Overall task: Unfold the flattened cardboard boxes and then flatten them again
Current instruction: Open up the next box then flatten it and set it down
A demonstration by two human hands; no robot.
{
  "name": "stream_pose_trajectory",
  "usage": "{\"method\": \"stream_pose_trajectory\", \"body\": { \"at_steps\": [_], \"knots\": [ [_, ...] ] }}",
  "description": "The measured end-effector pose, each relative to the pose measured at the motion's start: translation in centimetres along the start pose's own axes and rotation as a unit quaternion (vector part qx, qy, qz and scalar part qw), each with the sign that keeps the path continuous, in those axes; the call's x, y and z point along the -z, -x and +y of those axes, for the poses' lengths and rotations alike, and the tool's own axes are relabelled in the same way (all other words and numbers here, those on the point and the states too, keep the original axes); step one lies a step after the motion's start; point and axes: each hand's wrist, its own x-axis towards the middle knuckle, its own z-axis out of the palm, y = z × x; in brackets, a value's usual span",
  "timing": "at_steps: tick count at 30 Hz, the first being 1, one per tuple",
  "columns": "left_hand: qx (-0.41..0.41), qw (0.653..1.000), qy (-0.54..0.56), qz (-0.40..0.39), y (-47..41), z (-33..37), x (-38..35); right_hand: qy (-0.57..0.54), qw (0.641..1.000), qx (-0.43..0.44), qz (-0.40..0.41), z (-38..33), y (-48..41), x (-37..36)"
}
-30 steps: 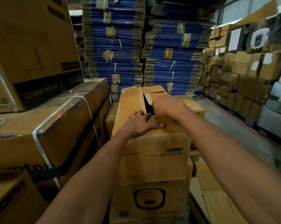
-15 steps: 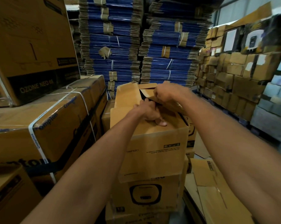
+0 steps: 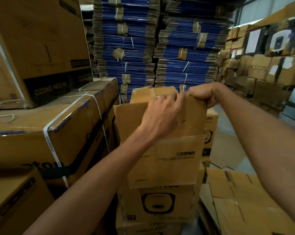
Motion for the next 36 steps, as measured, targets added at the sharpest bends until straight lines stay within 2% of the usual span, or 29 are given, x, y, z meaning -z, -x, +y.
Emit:
{"method": "stream_pose_trajectory", "body": {
  "at_steps": [2,4,6,7,9,11,13,14,16,18,19,22,24,25,27,29,31,33,36],
  "knots": [
    [-0.012,0.999,-0.012,0.029,0.5,0.6,1.1,-0.001,0.997,0.026,-0.066,0.4,0.6,0.1],
    [-0.046,0.999,0.012,0.007,0.8,1.2,2.4,0.051,0.986,0.075,-0.139,0.3,1.6,-0.1],
    [-0.066,0.995,0.037,-0.064,1.4,2.2,3.4,0.105,0.971,0.088,-0.198,0.1,2.4,-1.5],
    [-0.065,0.988,0.061,-0.128,1.9,2.5,3.9,0.148,0.963,0.085,-0.206,0.1,2.8,-2.6],
    [-0.062,0.953,0.132,-0.265,2.5,2.2,4.5,0.261,0.943,0.105,-0.176,0.4,2.8,-4.9],
    [-0.053,0.9,0.209,-0.378,2.5,0.6,5.1,0.343,0.921,0.133,-0.128,1.3,2.6,-7.2],
    [-0.049,0.857,0.257,-0.444,2.2,-1.7,4.5,0.337,0.928,0.137,-0.073,2.6,2.6,-8.8],
    [-0.051,0.856,0.259,-0.445,2.2,-2.6,3.7,0.336,0.932,0.128,-0.052,3.4,2.5,-9.5],
    [-0.034,0.889,0.246,-0.384,2.4,-4.2,0.9,0.356,0.927,0.118,0.001,4.9,2.0,-11.3],
    [-0.005,0.915,0.24,-0.325,2.7,-4.9,-2.1,0.364,0.915,0.154,0.076,6.2,1.5,-13.4],
    [-0.004,0.917,0.238,-0.32,2.8,-4.9,-3.2,0.359,0.911,0.172,0.112,6.7,1.3,-14.3],
    [-0.032,0.915,0.2,-0.349,2.3,-4.6,-4.6,0.355,0.892,0.192,0.202,7.9,0.6,-15.2],
    [-0.071,0.921,0.141,-0.357,1.6,-4.7,-4.4,0.357,0.882,0.202,0.233,8.4,0.3,-15.3],
    [-0.094,0.926,0.105,-0.35,1.2,-4.8,-4.2,0.36,0.877,0.209,0.24,8.6,0.2,-15.5],
    [-0.122,0.95,0.037,-0.286,0.6,-5.1,-3.4,0.361,0.869,0.22,0.257,9.0,0.0,-15.5],
    [-0.083,0.98,-0.012,-0.183,0.0,-5.7,-1.8,0.356,0.862,0.226,0.283,9.4,-0.1,-15.5],
    [0.001,0.989,-0.071,-0.131,-0.2,-7.4,-0.3,0.346,0.857,0.23,0.304,9.7,-0.2,-15.4],
    [0.081,0.975,-0.15,-0.144,0.5,-9.5,1.2,0.336,0.858,0.228,0.314,10.3,-0.3,-15.3],
    [0.135,0.938,-0.214,-0.237,2.7,-12.2,1.5,0.329,0.863,0.225,0.31,11.5,-0.6,-14.5]
  ]
}}
